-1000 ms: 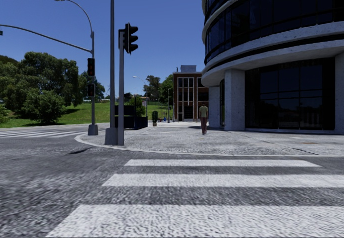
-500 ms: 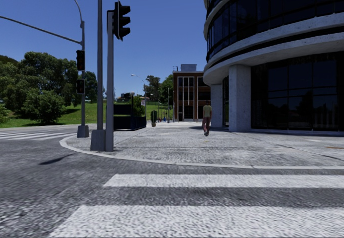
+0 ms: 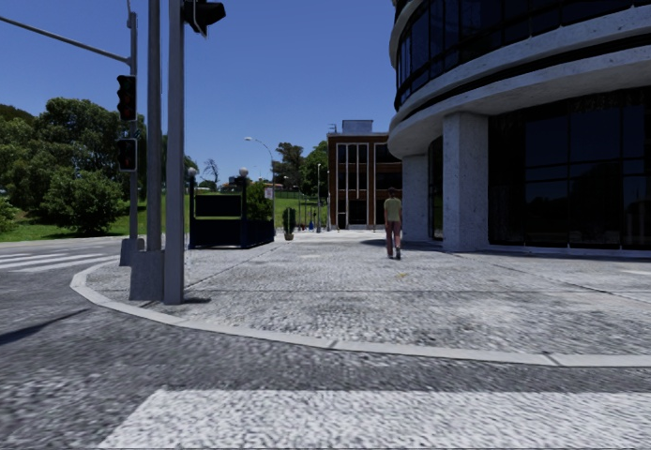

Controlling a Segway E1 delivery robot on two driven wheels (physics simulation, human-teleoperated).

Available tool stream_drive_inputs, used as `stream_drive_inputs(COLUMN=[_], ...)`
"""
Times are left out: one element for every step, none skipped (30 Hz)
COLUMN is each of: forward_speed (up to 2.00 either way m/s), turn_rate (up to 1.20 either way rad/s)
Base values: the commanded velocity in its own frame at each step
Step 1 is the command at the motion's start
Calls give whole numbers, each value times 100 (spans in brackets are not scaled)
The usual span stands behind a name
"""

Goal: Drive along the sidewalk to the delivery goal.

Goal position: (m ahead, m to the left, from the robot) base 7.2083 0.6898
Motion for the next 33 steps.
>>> stream_drive_inputs(forward_speed=[200, 200, 200, 200, 200, 200, 200, 200, 200, 200, 200, 200, 200, 200, 200, 200, 200, 200, 200, 200, 200, 200, 200, 200, 200, 200, 200, 200, 200, 200, 200, 200, 200], turn_rate=[0, 0, 0, 0, 0, 0, 0, 0, 0, 0, 0, 0, 0, 0, 0, 0, 0, 0, 0, 0, 0, 0, 0, 0, 0, 0, 0, 0, 0, 0, 0, 0, 0])
